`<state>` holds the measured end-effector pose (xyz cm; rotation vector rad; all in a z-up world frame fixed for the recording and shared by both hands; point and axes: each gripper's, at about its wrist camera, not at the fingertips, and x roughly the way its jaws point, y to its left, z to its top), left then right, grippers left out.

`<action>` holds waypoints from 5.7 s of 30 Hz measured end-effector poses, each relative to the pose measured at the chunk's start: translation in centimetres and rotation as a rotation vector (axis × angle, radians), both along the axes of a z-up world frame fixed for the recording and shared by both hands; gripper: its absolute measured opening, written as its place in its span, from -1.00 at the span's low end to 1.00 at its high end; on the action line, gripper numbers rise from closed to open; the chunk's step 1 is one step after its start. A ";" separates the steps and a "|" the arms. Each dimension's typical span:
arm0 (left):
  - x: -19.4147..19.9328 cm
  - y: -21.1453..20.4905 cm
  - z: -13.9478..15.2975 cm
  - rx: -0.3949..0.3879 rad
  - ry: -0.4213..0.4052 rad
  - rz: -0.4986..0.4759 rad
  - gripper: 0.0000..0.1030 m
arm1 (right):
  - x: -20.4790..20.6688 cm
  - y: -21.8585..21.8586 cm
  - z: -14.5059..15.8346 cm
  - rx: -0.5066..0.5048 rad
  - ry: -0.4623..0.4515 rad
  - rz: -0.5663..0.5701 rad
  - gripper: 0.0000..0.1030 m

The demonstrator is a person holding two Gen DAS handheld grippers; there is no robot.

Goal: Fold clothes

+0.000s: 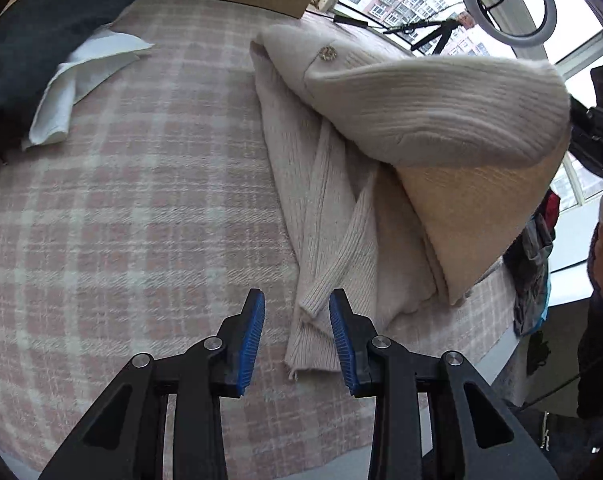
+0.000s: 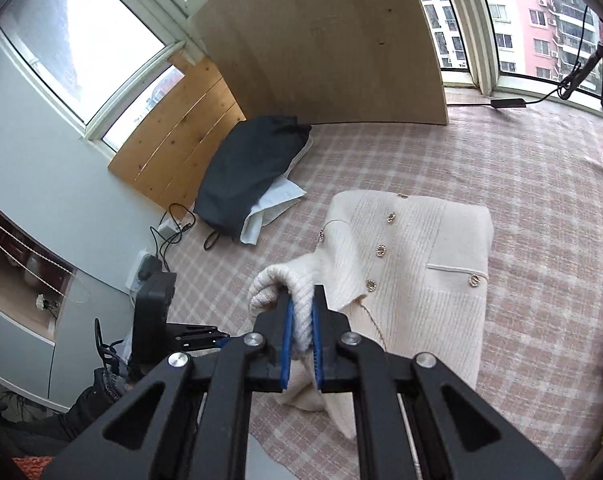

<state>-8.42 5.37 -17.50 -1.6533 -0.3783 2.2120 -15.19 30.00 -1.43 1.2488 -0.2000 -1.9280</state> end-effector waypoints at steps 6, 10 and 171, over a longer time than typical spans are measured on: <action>-0.7 2.3 -0.6 0.047 -0.036 -0.025 -0.43 | -0.4 -0.1 0.6 -0.045 0.012 0.026 -0.84; 1.5 5.0 2.3 0.192 0.030 -0.172 -0.42 | -0.9 -0.1 0.6 -0.072 -0.006 0.044 -0.84; -18.3 -32.2 10.0 -0.056 0.286 0.048 -0.45 | -9.1 -42.4 -4.3 0.153 0.162 0.018 -0.37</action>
